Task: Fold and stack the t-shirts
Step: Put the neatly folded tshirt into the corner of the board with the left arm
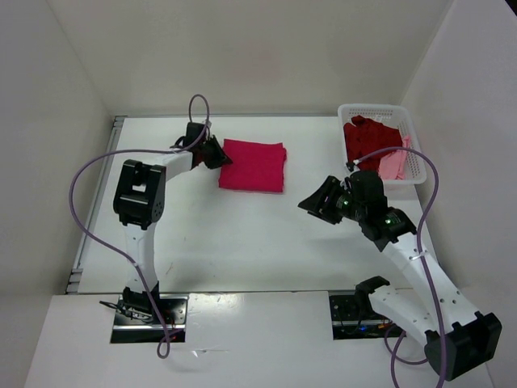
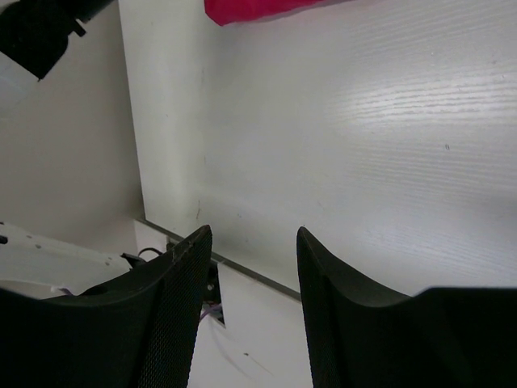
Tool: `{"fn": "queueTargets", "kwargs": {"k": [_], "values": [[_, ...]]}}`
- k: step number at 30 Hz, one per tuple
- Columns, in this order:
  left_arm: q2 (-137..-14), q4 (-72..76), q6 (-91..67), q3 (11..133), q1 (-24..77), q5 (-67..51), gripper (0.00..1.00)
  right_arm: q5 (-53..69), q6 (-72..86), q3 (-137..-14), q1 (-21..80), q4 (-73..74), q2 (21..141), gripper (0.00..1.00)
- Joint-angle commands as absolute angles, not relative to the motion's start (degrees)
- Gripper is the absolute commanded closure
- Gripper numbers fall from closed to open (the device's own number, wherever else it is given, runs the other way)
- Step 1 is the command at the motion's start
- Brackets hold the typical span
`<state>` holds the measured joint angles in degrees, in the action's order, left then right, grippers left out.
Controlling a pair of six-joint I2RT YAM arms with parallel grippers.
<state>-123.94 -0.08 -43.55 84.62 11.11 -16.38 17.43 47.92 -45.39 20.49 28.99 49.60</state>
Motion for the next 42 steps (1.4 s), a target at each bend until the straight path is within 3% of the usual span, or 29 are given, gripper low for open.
{"fn": "queueTargets", "kwargs": {"k": [1,9,18,19,20,21,22,23,24,38,40,42], "values": [[-122.26,-3.32,-41.66,91.04,10.38,-13.71,0.94,18.37,48.78,-44.82,21.01,29.97,48.69,0.48],[-119.62,-7.03,-38.33,99.57,-6.64,-14.24,0.96,19.42,48.16,-44.82,21.01,29.45,49.92,0.48],[-117.34,-5.11,-39.37,91.52,-23.9,-8.62,0.9,21.27,46.41,-45.88,21.01,29.44,52.47,0.48],[-116.2,-4.05,-39.98,89.93,-24.69,-7.83,0.84,21.88,45.88,-45.88,21.01,29.44,52.47,0.48],[-115.58,-3.0,-39.99,88.17,-25.39,-7.82,0.69,21.88,45.88,-45.88,21.01,29.44,52.47,0.48],[-114.97,-2.47,-39.99,86.85,-25.92,-6.78,0.52,22.58,45.88,-45.88,21.01,28.92,52.47,0.48],[-113.83,-1.94,-39.99,84.31,-25.93,-5.81,0.23,22.59,45.36,-45.88,21.01,28.92,52.47,0.48],[-113.3,-1.06,-39.99,82.98,-25.93,-6.41,0.09,22.59,45.35,-45.88,21.01,28.92,52.47,0.48],[-113.29,-0.53,-39.99,81.92,-25.93,-6.42,0.01,23.2,45.35,-45.88,21.01,28.92,52.99,0.48],[-89.84,-1.14,-48.78,58.54,-25.93,-4.22,0.0,23.3,43.15,-45.35,21.01,26.63,54.66,0.43],[-83.78,-2.45,-48.0,56.17,-25.41,-5.18,0.06,21.89,43.68,-46.57,21.01,26.63,55.54,0.54],[-79.21,-4.03,-47.37,54.59,-23.13,-5.19,0.25,20.05,43.68,-47.63,21.01,26.63,57.55,0.64]]}}
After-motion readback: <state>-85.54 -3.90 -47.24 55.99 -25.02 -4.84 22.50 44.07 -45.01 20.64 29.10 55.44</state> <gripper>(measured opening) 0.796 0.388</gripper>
